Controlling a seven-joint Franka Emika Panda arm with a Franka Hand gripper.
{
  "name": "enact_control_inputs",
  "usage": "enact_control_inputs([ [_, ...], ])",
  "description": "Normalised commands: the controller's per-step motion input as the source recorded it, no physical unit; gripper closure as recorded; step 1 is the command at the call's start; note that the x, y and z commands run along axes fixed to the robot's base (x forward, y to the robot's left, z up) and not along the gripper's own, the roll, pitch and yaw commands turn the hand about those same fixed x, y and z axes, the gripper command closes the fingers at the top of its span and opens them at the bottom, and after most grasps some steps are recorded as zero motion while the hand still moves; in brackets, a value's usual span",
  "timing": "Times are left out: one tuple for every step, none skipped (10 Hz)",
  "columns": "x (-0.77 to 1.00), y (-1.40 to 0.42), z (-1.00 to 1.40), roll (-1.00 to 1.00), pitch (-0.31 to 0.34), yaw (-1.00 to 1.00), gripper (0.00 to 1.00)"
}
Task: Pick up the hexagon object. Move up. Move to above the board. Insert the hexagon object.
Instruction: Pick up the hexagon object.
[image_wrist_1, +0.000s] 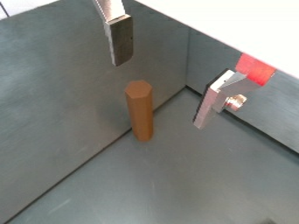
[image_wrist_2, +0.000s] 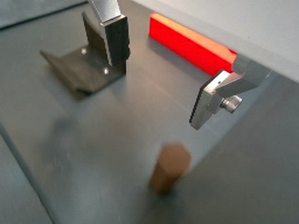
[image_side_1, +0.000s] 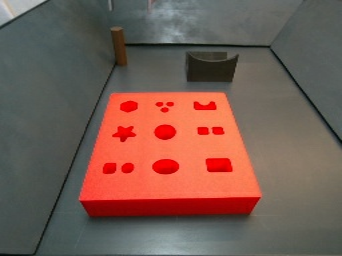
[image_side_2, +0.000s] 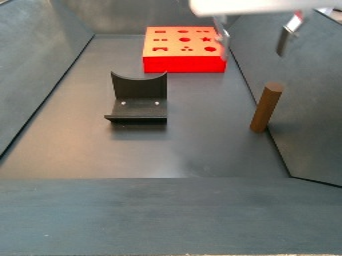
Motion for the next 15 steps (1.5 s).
enact_control_inputs([
  [-0.71,0.31,-0.49,0.00,-0.130,0.04,0.00],
  [-0.74,0.28,-0.51,0.00,-0.126,0.05,0.00],
  [-0.78,0.14,-0.53,0.06,-0.137,0.05,0.00],
  [-0.37,0.03,-0.58,0.03,-0.104,0.03,0.00],
  [-0.17,0.00,-0.64,0.02,-0.131,0.00,0.00],
  [0.00,0.00,-0.70,0.00,-0.116,-0.02,0.00],
  [0.18,0.00,-0.76,0.00,-0.070,-0.03,0.00],
  [0.21,0.06,-0.84,0.00,-0.034,-0.03,0.00],
  [0.02,0.07,-0.13,-0.05,0.000,-0.01,0.00],
  [0.00,0.00,0.00,-0.01,0.000,0.00,0.00],
  [0.00,0.00,0.00,0.00,0.000,0.00,0.00],
  [0.00,0.00,0.00,0.00,0.000,0.00,1.00],
  [0.00,0.00,0.00,0.00,0.000,0.00,1.00],
  [0.00,0.00,0.00,0.00,0.000,0.00,1.00],
  [0.00,0.00,0.00,0.00,0.000,0.00,1.00],
])
